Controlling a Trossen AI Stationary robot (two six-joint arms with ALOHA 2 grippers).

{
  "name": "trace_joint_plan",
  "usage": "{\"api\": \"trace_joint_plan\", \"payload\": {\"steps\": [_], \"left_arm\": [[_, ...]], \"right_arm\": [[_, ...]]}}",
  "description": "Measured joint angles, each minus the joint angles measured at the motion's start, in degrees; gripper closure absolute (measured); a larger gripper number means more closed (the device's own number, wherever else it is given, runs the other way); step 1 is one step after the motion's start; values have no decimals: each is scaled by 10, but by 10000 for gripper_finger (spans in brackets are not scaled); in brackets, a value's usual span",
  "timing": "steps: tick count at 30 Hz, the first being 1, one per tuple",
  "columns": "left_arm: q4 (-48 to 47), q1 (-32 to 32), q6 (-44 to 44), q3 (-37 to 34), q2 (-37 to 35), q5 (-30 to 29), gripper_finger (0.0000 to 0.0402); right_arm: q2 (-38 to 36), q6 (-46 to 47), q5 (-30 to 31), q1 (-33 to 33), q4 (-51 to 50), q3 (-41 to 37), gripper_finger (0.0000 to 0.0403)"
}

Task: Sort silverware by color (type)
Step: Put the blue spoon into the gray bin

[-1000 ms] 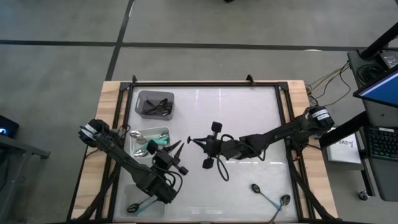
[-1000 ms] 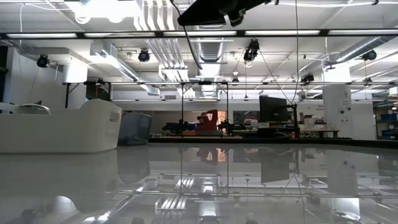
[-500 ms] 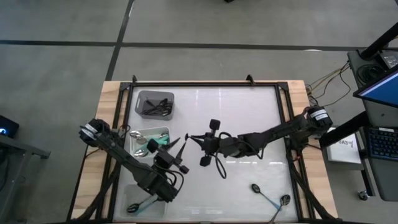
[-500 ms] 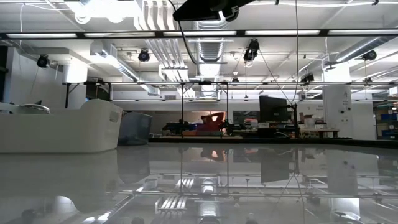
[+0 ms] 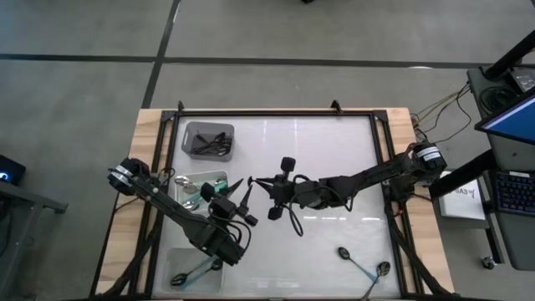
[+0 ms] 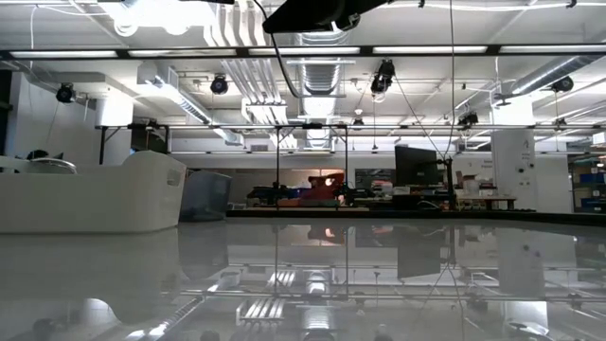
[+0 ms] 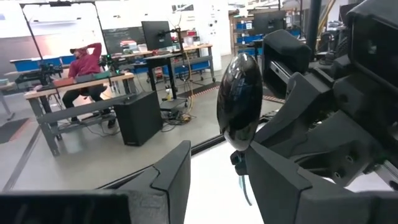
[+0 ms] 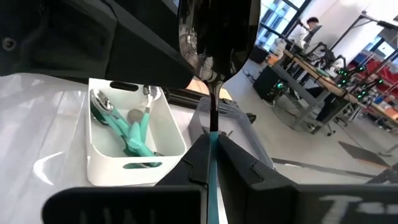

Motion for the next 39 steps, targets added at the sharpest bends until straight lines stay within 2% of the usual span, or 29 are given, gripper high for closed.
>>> {"api": "trace_joint_plan", "payload": {"steps": [9, 16, 21, 24, 29, 35, 39], "left_arm": [[5, 7, -1, 0, 0, -3, 272], [8, 12, -1, 0, 0, -3, 287], [8, 12, 2, 0, 0, -4, 292], [8, 12, 3, 0, 0, -4, 317], [13, 12, 2, 2, -1, -5, 390], [12, 12, 5, 2, -5, 15, 395], [-2, 12, 26, -1, -14, 42, 397]], "right_arm": [[0, -28, -4, 0, -1, 0, 394], [0, -47, -48, 0, -11, 0, 394], [0, -49, -49, 1, -18, 0, 394], [0, -47, -49, 1, -18, 0, 394], [0, -48, -49, 0, -17, 0, 394], [1, -31, -47, 0, -19, 0, 391], [-3, -28, -44, 1, -42, -1, 368]]}}
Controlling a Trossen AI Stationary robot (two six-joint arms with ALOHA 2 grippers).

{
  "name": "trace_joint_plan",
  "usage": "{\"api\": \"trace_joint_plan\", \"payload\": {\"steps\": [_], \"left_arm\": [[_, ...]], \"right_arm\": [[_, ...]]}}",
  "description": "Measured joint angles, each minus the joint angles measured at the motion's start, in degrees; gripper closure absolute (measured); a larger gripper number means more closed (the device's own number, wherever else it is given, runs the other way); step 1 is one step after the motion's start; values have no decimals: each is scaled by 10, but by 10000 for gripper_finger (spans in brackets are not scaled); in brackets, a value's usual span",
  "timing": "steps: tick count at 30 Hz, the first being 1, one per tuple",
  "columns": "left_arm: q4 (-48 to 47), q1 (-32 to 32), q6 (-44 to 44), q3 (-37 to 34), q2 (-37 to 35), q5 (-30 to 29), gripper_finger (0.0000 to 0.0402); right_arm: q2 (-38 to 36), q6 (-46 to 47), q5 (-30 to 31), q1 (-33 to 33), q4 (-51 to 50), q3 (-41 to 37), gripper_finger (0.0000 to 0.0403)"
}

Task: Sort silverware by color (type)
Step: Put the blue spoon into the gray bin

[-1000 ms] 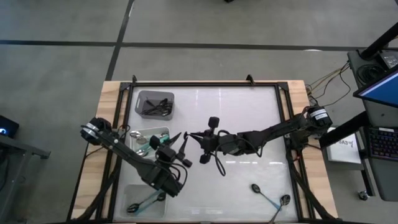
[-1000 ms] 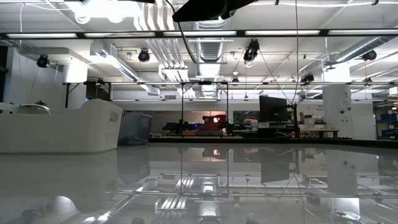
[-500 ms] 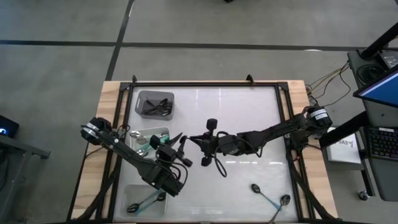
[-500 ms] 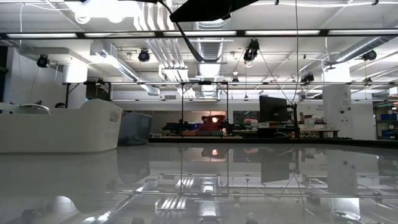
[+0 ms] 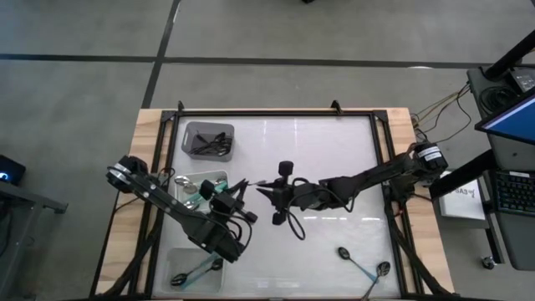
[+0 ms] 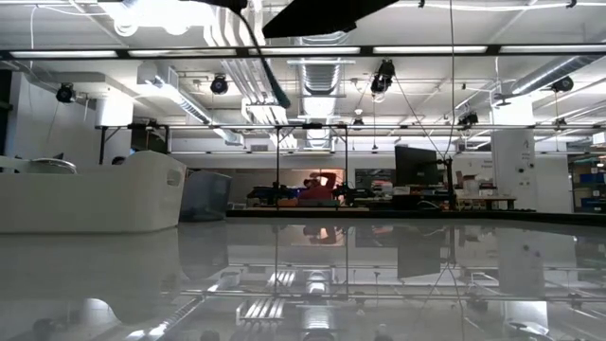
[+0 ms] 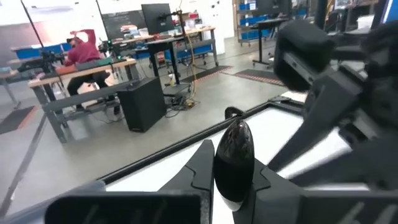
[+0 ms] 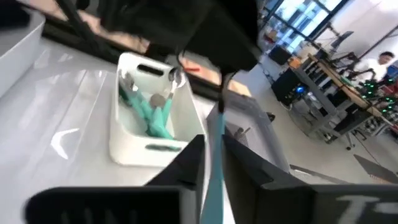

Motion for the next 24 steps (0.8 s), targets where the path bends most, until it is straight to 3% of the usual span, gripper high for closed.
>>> {"api": "trace_joint_plan", "payload": {"steps": [5, 9, 14, 19, 24], "left_arm": [[-5, 0, 27, 18, -6, 10, 397], [-7, 2, 109, 48, -11, 50, 397], [-10, 5, 235, 99, -12, 170, 397], [-17, 3, 352, 174, -12, 368, 397], [-26, -10, 355, 247, -12, 502, 398]], "right_arm": [[-13, 30, 0, 0, -55, 0, 313], [-24, 93, 1, 0, -107, 0, 280], [-38, 237, -1, 1, -233, 0, 267], [-52, 396, -18, 3, -400, 1, 276], [-56, 495, -66, 21, -510, 0, 288]]}}
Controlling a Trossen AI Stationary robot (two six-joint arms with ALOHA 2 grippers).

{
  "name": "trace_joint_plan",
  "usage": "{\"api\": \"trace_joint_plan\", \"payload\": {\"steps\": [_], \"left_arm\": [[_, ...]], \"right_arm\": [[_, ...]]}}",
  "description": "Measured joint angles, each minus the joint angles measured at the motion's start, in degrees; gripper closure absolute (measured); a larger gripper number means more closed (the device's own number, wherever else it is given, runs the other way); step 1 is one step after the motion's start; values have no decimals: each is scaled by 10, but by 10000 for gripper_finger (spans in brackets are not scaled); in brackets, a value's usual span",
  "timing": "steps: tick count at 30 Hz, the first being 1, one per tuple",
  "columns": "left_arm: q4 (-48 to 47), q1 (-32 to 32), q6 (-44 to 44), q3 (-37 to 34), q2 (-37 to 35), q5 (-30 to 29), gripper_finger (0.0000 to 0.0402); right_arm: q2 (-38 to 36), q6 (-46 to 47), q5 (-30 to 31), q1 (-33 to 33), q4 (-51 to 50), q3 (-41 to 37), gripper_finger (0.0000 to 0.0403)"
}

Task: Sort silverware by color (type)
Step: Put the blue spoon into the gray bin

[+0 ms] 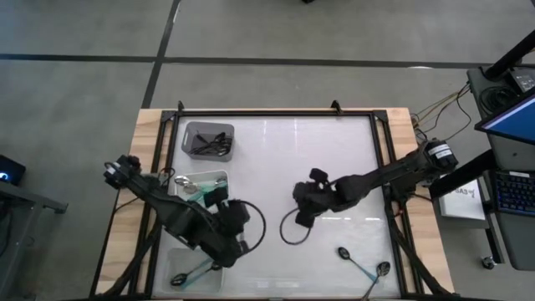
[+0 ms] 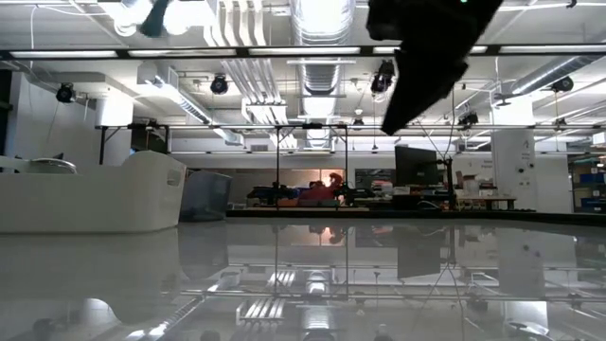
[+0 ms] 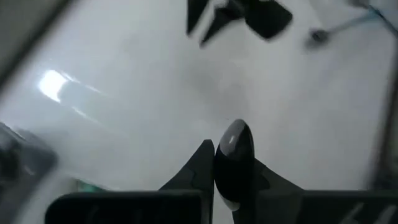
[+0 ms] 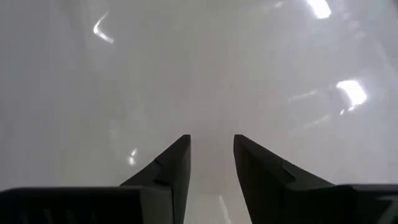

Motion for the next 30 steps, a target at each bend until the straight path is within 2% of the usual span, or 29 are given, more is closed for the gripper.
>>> {"api": "trace_joint_plan", "payload": {"steps": [3, 7, 11, 17, 20, 25, 30], "left_arm": [[-33, -21, -66, 20, 1, 58, 398], [-75, -64, -178, 10, 3, 129, 398], [-108, -110, -264, 1, 3, 168, 398], [-123, -176, -370, -43, 3, 217, 398], [-123, -201, -399, -85, 3, 231, 398], [-119, -217, -422, -155, 3, 295, 398], [-102, -215, -427, -194, 3, 299, 387]], "right_arm": [[0, 28, -16, 23, -33, 0, 294], [1, 53, -36, 58, -49, 0, 301], [1, 74, -69, 91, -50, 0, 306], [1, 139, -150, 147, -51, 0, 305], [1, 175, -166, 179, -51, 0, 306], [1, 262, -177, 229, -54, 0, 312], [1, 354, -181, 279, -55, 0, 318]]}}
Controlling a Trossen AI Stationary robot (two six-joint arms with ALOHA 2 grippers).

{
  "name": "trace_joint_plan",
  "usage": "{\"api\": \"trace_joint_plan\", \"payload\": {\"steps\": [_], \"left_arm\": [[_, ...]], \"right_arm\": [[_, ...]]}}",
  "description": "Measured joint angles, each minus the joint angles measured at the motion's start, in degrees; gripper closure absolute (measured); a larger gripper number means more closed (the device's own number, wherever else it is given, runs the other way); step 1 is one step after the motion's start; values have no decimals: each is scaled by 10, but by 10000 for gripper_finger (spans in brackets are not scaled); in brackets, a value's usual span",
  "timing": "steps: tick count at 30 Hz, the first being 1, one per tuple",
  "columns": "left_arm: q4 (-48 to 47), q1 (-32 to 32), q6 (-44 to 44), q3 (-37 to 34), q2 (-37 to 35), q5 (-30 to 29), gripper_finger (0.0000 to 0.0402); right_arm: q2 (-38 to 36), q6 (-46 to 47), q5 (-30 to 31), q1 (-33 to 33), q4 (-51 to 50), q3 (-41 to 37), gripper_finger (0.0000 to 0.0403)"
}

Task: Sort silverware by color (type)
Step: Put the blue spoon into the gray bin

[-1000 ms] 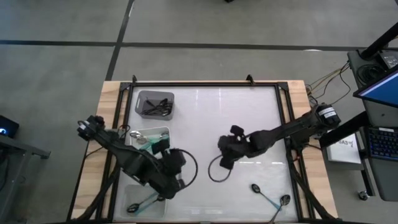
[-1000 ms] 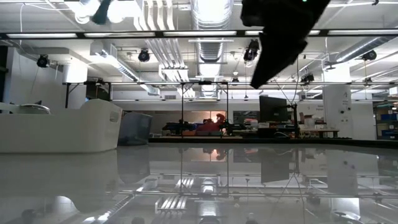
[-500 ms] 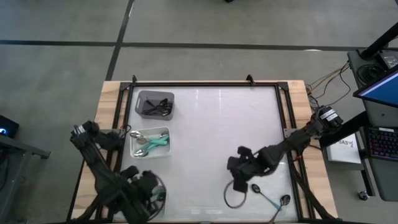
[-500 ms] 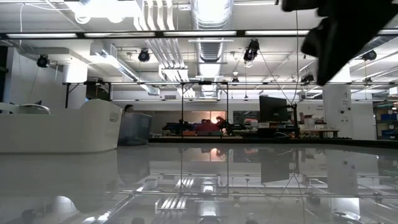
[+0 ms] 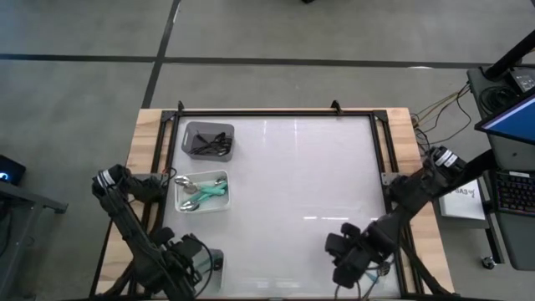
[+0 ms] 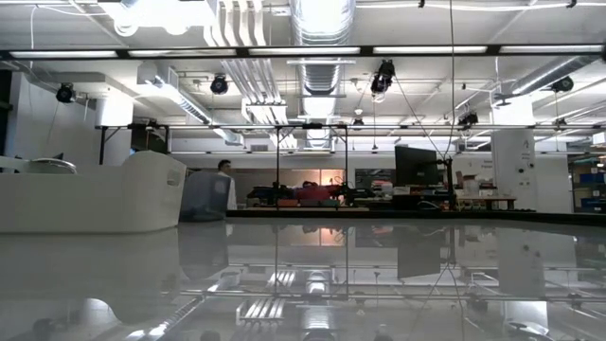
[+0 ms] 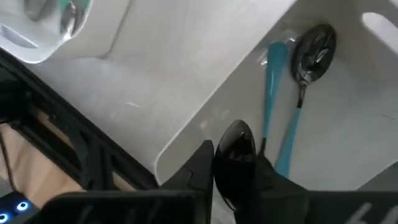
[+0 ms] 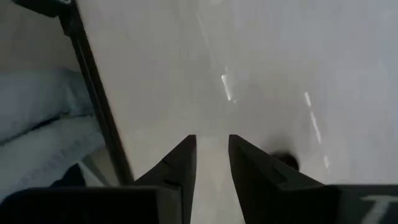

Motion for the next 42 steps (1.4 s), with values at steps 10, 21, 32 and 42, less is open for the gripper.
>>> {"api": "trace_joint_plan", "payload": {"steps": [10, 21, 32, 42], "left_arm": [[94, 2, 0, -6, 0, -3, 294], [240, 3, 57, -5, 0, -116, 265], [282, 18, 160, 36, 0, -153, 265], [279, 32, 287, 106, 0, -219, 265]], "right_arm": [[0, 122, -50, 65, -50, 0, 319], [4, 201, -74, 97, -72, -39, 309], [19, 241, -76, 98, -47, -64, 241], [87, 244, -90, 94, -45, -66, 260]]}}
